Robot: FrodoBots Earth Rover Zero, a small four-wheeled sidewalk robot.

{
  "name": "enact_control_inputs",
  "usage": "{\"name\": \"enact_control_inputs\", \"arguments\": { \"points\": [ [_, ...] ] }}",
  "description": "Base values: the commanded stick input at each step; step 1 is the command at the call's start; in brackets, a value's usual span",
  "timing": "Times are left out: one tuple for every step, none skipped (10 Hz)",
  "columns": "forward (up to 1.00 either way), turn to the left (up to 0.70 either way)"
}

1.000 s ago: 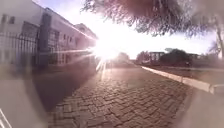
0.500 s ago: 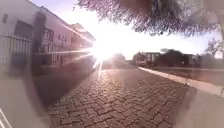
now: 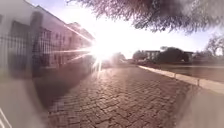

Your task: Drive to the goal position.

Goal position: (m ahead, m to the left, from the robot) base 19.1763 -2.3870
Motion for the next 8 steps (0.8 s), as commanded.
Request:
{"name": "enact_control_inputs", "arguments": {
  "points": [
    [1.00,0.00],
    [1.00,0.00],
    [1.00,0.00],
    [1.00,0.00],
    [1.00,0.00],
    [1.00,0.00],
    [1.00,0.00],
    [1.00,0.00]
  ]
}}
